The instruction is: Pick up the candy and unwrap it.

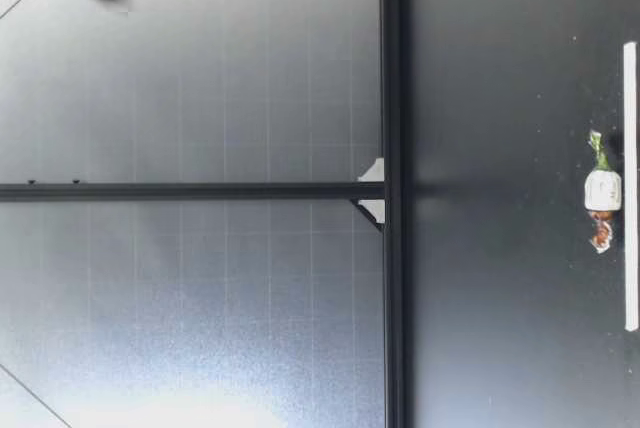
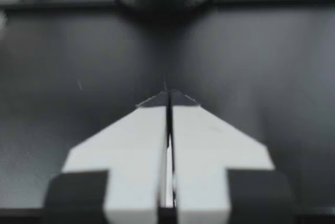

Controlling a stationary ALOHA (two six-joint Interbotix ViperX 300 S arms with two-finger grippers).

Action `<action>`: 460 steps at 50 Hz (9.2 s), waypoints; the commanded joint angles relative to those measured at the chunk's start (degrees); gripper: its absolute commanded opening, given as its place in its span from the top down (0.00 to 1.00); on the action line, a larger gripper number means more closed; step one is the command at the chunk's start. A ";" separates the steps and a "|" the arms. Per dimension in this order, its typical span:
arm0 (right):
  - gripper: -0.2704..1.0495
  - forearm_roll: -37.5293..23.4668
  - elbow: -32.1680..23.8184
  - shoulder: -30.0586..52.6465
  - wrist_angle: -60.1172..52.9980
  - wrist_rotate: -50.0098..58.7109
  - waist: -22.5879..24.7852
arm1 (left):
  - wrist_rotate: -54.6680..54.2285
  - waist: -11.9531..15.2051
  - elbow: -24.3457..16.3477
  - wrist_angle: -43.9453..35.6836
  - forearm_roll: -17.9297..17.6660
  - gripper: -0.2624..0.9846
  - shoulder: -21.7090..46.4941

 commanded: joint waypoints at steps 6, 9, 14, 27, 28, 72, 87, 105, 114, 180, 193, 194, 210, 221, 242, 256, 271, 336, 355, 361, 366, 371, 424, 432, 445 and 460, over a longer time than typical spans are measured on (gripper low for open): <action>0.58 -0.09 -4.57 7.47 7.56 -0.09 -1.05 | -0.26 -0.18 -0.70 -0.53 -0.09 0.87 0.62; 0.51 -0.09 -5.80 10.11 8.96 0.00 -1.05 | -0.62 -0.18 -0.70 -0.53 0.00 0.87 0.62; 0.45 -0.09 -9.05 15.56 10.81 0.09 -1.05 | -0.44 -0.09 -0.70 -0.53 -0.09 0.87 0.70; 0.45 -0.09 -19.34 28.83 21.80 0.00 -1.05 | 0.18 -0.18 -0.53 -0.53 -0.09 0.87 0.88; 0.45 -0.09 -20.13 29.62 22.68 0.00 -1.05 | 0.18 -0.18 -0.44 -0.53 0.00 0.87 0.88; 0.45 -0.79 -28.48 44.65 31.11 0.26 -1.41 | 0.18 -0.18 0.35 -0.44 -0.09 0.87 0.97; 0.74 -0.79 -28.83 45.35 34.28 0.35 -1.41 | 0.18 -0.18 0.35 -0.35 -0.09 0.87 0.97; 0.96 -0.97 -29.36 38.67 35.77 -0.44 -1.41 | 0.18 0.79 0.09 0.18 -0.09 0.86 4.57; 0.96 -1.76 -28.65 32.70 36.47 -0.44 -1.41 | 2.37 1.32 -2.11 -0.44 -0.09 0.81 10.81; 0.96 6.59 -26.89 20.13 28.83 -4.75 3.25 | 16.52 1.14 -15.03 -17.93 0.26 0.39 36.91; 0.96 6.59 -26.46 20.13 28.74 -4.66 3.25 | 16.52 0.26 -16.26 -17.75 0.44 0.43 38.23; 0.96 6.68 -26.37 20.13 28.83 -4.66 3.25 | 16.52 0.18 -16.17 -17.67 0.44 0.44 38.23; 0.96 6.59 -26.54 20.21 28.83 -4.57 3.16 | 16.17 -0.70 -17.05 -16.88 0.97 0.84 39.29; 0.96 6.68 -26.19 19.69 28.74 -4.31 3.16 | 16.26 -0.62 -16.44 -17.23 -0.79 0.94 38.41; 0.96 6.77 -22.15 17.31 26.81 -3.69 3.08 | 14.41 -0.70 -14.06 -17.31 -0.79 0.94 35.24; 0.96 6.77 -19.16 15.12 23.55 -3.16 2.72 | 13.54 -0.79 -14.15 -16.96 -0.79 0.94 35.60; 0.96 6.42 -19.16 14.77 22.15 -3.60 2.02 | 13.36 -0.79 -14.77 -16.79 -0.88 0.94 35.77; 0.96 5.10 -17.75 12.66 20.48 -1.93 1.23 | 12.22 -0.88 -15.64 -16.70 -2.46 0.94 36.91; 0.96 5.10 -20.04 15.38 18.72 -2.02 1.23 | 10.37 -0.79 -17.84 -16.79 -2.46 0.94 38.41; 0.96 5.10 -20.04 15.29 18.28 -1.67 1.23 | 8.61 -0.79 -17.84 -16.70 -2.72 0.94 38.58; 0.96 5.10 -19.69 14.85 17.75 -1.58 1.23 | 7.12 -0.88 -17.40 -16.70 -3.87 0.94 38.41; 0.95 5.01 -18.98 14.94 17.23 -1.76 1.23 | 6.24 -0.79 -17.05 -16.70 -5.80 0.94 38.23; 0.34 -0.44 -11.07 16.35 -10.99 -10.90 -0.97 | 0.35 -0.79 -16.61 -16.70 -8.79 0.94 37.62; 0.34 -0.62 -11.51 17.84 -11.07 -11.07 -0.88 | 0.26 -0.79 -16.52 -16.70 -8.79 0.94 37.62; 0.35 -1.14 -12.66 19.69 -10.90 -11.07 -0.53 | 0.18 -0.79 -16.61 -16.70 -8.79 0.94 37.62; 0.35 -1.14 -13.62 21.18 -9.93 -10.99 -0.18 | 0.26 -0.88 -16.61 -16.70 -8.79 0.94 37.62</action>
